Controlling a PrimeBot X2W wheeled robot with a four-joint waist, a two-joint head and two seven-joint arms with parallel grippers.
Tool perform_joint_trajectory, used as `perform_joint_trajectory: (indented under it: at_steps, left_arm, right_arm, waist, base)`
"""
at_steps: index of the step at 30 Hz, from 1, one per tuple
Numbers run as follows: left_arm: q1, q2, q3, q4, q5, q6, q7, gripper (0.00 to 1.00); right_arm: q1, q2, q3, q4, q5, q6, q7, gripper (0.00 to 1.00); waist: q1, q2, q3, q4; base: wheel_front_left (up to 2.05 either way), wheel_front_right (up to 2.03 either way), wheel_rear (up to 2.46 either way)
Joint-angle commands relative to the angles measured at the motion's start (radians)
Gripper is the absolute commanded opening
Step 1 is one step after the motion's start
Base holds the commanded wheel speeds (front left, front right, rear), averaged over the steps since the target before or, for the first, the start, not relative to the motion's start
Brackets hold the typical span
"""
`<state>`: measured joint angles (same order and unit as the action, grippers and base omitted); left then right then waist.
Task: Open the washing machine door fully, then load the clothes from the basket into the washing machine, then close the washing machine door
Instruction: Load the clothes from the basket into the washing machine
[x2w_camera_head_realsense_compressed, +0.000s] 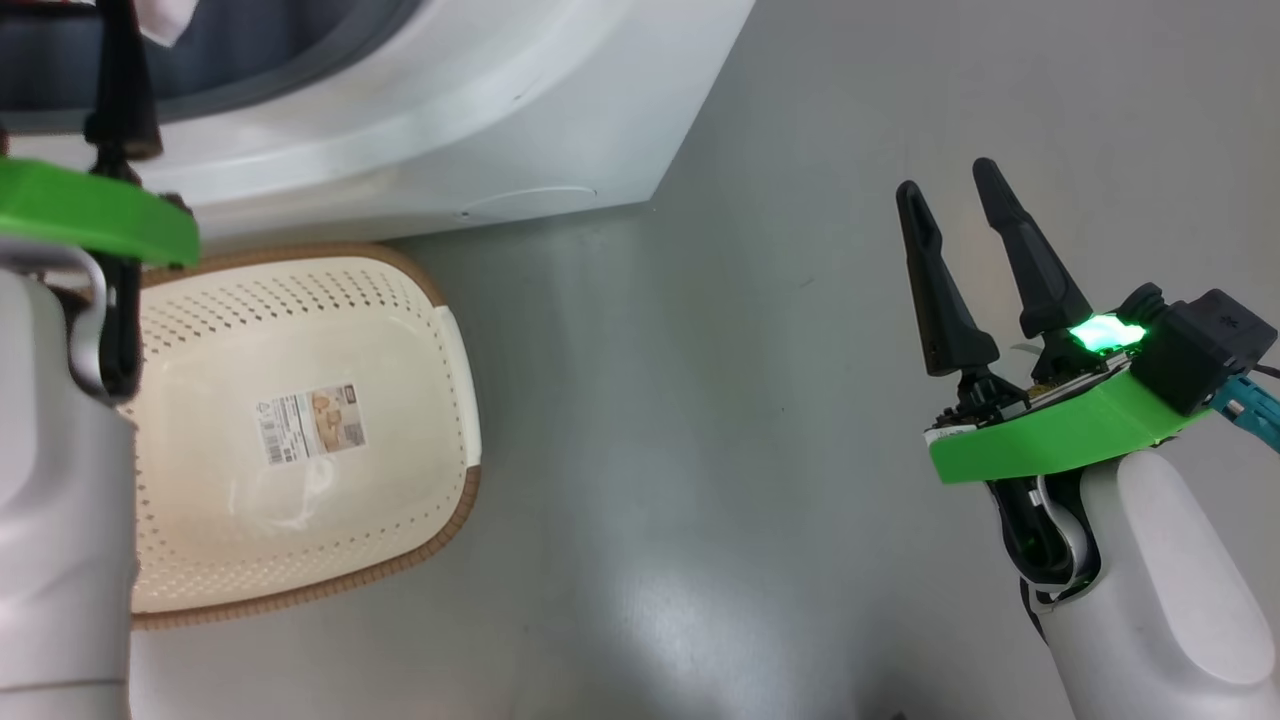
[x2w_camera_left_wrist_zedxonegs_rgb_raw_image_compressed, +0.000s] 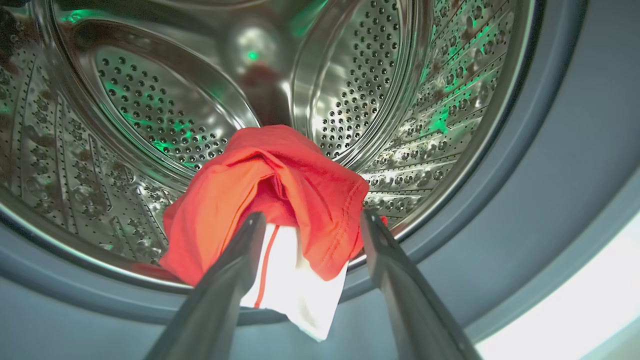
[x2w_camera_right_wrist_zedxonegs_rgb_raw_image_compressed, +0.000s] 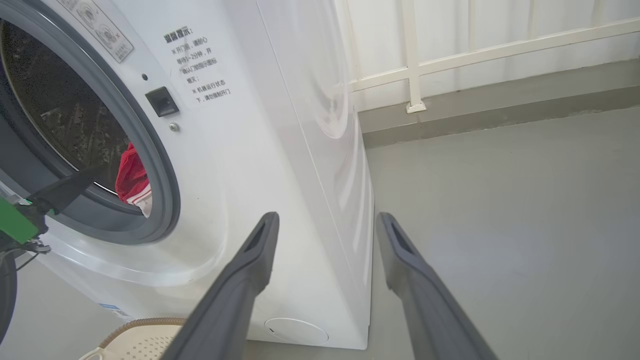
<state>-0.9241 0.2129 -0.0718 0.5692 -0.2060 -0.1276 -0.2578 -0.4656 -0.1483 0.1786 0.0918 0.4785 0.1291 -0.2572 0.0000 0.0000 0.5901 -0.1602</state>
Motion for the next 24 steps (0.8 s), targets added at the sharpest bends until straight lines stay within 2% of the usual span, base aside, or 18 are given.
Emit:
perform_joint_trajectory:
  at_steps: [1,13,24]
  left_arm:
    - [0.036,0.042,0.019,-0.039,-0.002,-0.002,-0.004,1.0]
    - [0.206,0.032,0.028,-0.136,-0.014,-0.003,-0.004,1.0]
    - [0.415,-0.007,0.073,-0.264,-0.019,0.001,-0.004,1.0]
  right_arm:
    - [0.031,-0.003,0.017,-0.022,0.011,0.002,-0.005,1.0]
    - [0.055,-0.015,0.02,-0.008,0.018,0.002,-0.005,1.0]
    - [0.088,-0.024,0.041,0.018,0.032,0.002,-0.005,1.0]
  waist:
    - [0.0,0.0,-0.021,0.005]
    - [0.0,0.0,-0.118,0.022]
    - [0.0,0.0,-0.237,0.04]
  base:
    - [0.0,0.0,0.0]
    - [0.0,0.0,0.0]
    - [0.0,0.0,0.0]
